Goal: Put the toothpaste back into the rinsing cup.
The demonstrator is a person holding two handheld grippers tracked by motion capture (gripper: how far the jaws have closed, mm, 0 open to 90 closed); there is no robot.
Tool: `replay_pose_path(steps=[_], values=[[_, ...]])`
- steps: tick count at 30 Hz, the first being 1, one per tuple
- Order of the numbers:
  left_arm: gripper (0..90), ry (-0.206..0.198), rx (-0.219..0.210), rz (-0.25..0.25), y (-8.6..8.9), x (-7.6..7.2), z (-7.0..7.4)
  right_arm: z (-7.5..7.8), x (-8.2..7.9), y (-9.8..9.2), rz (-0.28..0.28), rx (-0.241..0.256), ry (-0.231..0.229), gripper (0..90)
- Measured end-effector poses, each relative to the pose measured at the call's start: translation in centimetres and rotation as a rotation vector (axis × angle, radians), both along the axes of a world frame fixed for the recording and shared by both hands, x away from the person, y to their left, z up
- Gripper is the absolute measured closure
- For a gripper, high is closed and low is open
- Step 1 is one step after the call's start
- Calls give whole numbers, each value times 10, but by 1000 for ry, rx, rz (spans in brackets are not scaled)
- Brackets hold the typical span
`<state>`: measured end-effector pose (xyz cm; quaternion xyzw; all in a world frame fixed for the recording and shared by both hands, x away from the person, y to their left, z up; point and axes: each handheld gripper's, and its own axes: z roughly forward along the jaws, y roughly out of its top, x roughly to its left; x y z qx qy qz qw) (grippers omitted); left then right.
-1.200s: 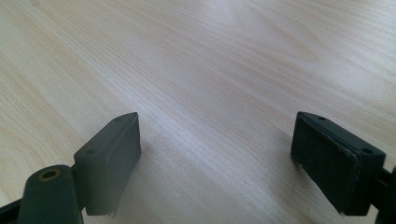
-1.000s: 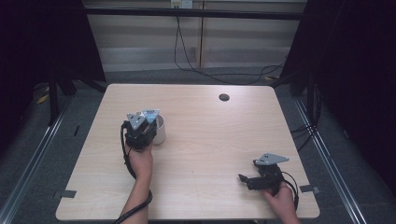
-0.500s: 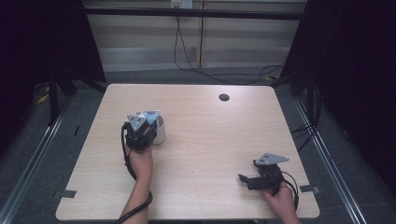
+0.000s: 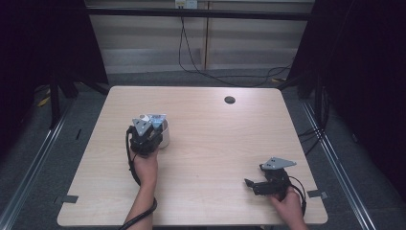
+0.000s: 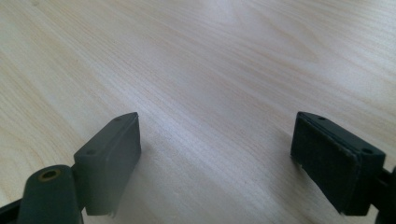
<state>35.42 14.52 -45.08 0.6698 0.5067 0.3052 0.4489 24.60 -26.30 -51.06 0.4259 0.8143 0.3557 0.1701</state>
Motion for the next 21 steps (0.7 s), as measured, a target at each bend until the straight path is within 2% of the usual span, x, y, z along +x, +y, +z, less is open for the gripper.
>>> replay_pose_path(steps=[7,12,21], values=[[601,6,18,5,-1,1,2,0,0,0,0,0,0,155],[592,7,16,8,0,1,2,0,0,0,0,0,0,155],[490,11,29,15,1,1,5,0,0,0,1,0,0,154]])
